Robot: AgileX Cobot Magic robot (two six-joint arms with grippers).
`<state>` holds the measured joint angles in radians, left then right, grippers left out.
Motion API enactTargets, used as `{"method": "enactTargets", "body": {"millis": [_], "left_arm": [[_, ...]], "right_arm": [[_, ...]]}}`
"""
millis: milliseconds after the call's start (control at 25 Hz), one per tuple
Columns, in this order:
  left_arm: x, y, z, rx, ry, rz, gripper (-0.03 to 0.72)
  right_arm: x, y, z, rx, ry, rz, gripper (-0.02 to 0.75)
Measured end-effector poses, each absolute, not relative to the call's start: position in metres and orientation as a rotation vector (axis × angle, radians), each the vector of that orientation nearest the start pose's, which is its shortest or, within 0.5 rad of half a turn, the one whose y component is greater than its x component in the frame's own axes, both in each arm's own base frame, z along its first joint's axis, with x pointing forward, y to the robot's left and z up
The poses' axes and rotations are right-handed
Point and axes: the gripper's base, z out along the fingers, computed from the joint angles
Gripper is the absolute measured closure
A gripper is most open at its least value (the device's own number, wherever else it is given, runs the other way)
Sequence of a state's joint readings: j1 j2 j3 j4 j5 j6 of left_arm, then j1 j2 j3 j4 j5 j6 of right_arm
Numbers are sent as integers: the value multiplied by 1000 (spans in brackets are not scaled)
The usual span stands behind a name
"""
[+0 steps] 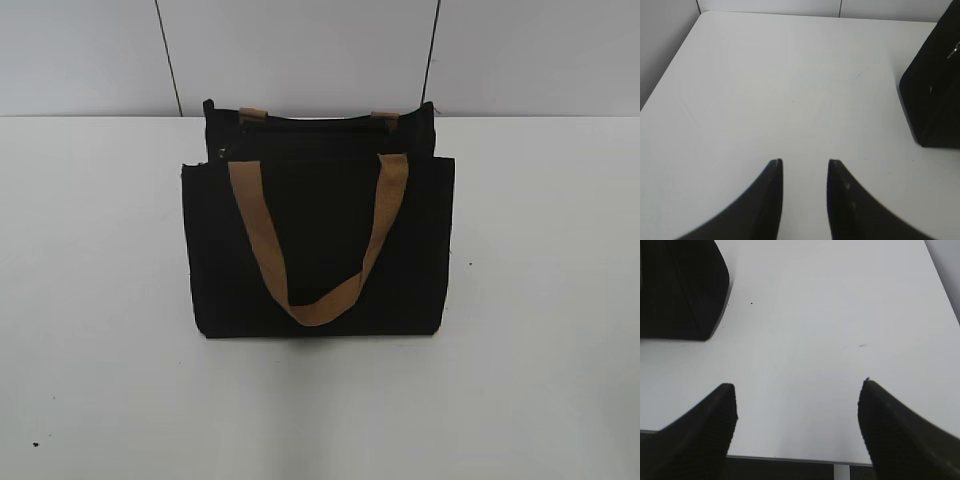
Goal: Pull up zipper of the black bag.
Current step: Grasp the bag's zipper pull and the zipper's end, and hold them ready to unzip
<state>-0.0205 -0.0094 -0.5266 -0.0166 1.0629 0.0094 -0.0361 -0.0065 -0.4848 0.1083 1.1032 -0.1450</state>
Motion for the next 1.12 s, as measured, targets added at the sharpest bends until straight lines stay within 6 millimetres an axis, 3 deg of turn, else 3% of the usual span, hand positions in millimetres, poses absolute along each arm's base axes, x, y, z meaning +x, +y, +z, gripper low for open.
{"method": "enactTargets", "body": {"millis": [1120], "left_arm": [[-10,-1,285,31,2008,-28,443]], "right_arm": [[-6,9,270,-121,2087,21,160]]}}
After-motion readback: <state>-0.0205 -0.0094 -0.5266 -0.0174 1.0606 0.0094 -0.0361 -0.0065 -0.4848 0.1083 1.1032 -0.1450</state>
